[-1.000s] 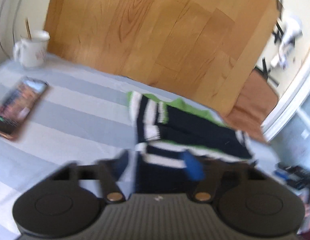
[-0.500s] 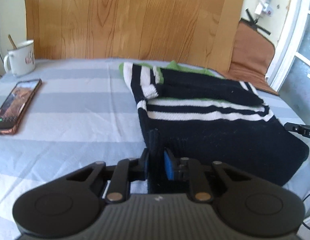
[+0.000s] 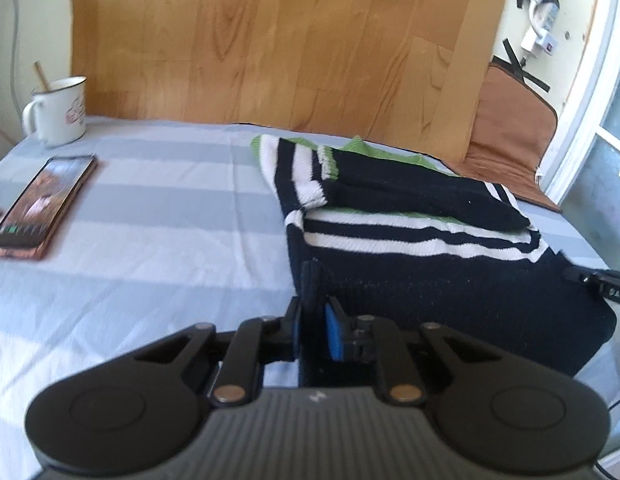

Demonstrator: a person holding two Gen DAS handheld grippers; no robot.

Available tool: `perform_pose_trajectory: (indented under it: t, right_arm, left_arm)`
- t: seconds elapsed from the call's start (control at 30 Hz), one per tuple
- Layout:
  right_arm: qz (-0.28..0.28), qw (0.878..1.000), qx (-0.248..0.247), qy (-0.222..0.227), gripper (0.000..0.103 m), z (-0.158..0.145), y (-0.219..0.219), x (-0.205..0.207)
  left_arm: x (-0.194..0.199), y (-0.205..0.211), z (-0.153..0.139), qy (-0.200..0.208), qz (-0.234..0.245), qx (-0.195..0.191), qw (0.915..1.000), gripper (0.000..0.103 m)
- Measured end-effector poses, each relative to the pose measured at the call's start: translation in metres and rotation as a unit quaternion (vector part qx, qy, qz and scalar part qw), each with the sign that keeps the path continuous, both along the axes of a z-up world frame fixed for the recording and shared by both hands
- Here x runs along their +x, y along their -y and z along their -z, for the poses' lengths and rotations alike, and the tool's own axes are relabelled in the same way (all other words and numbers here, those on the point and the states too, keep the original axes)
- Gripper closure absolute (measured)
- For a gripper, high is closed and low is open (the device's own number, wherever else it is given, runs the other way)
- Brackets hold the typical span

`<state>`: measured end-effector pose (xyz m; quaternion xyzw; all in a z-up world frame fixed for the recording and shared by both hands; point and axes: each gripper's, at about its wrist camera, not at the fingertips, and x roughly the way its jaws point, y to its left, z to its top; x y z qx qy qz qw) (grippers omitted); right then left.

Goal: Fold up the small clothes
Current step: 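Release the folded sleeve and open both grippers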

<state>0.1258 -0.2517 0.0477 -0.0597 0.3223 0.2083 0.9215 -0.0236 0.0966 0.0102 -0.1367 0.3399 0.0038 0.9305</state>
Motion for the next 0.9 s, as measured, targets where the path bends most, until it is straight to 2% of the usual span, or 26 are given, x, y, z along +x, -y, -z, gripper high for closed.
perform_pose_trajectory:
  t: [0.1, 0.2, 0.33, 0.43, 0.53, 0.6, 0.63, 0.67, 0.7, 0.73, 0.8, 0.9]
  right_arm:
    - [0.004, 0.999, 0.034, 0.037, 0.091, -0.015, 0.012, -0.012]
    - [0.004, 0.995, 0.075, 0.065, 0.091, -0.023, 0.020, -0.017]
    - [0.037, 0.992, 0.086, 0.080, 0.091, -0.029, 0.010, 0.002]
    - [0.074, 0.989, 0.093, 0.085, 0.091, -0.025, 0.002, 0.023]
    - [0.096, 0.994, 0.047, 0.030, 0.086, -0.006, -0.009, 0.048]
    - [0.101, 0.994, 0.024, -0.014, 0.079, 0.003, -0.010, 0.052]
    - [0.097, 0.994, 0.038, -0.018, 0.067, 0.002, -0.003, 0.046]
    - [0.094, 0.993, 0.063, -0.017, 0.052, -0.001, 0.010, 0.037]
    - [0.095, 0.992, 0.087, -0.017, 0.047, -0.004, 0.023, 0.027]
    - [0.093, 0.989, 0.116, -0.020, 0.044, -0.007, 0.040, 0.017]
    - [0.093, 0.982, 0.158, -0.034, 0.041, -0.009, 0.065, 0.000]
    - [0.112, 0.972, 0.194, -0.070, 0.037, -0.004, 0.088, -0.020]
  left_arm:
    - [-0.016, 0.002, -0.005, 0.026, -0.003, -0.004, 0.9996, 0.093]
    - [-0.019, 0.006, -0.013, 0.049, 0.000, 0.008, 0.9988, 0.093]
    - [0.015, 0.010, -0.027, 0.052, -0.001, 0.020, 0.9984, 0.093]
    - [0.052, 0.007, -0.028, 0.058, -0.022, 0.029, 0.9977, 0.093]
    - [0.093, 0.004, -0.008, 0.013, -0.043, 0.034, 0.9984, 0.088]
    - [0.102, 0.005, 0.008, -0.027, -0.048, 0.040, 0.9977, 0.087]
    - [0.095, 0.006, 0.011, -0.023, -0.043, 0.043, 0.9979, 0.086]
    - [0.083, 0.007, 0.011, -0.015, -0.037, 0.051, 0.9979, 0.080]
    - [0.072, 0.006, 0.011, -0.011, -0.037, 0.055, 0.9977, 0.067]
    - [0.059, 0.003, 0.011, -0.009, -0.039, 0.051, 0.9979, 0.061]
    - [0.031, -0.009, 0.009, -0.008, -0.025, 0.011, 0.9996, 0.054]
    - [0.002, -0.024, 0.013, -0.034, -0.002, -0.065, 0.9973, 0.036]
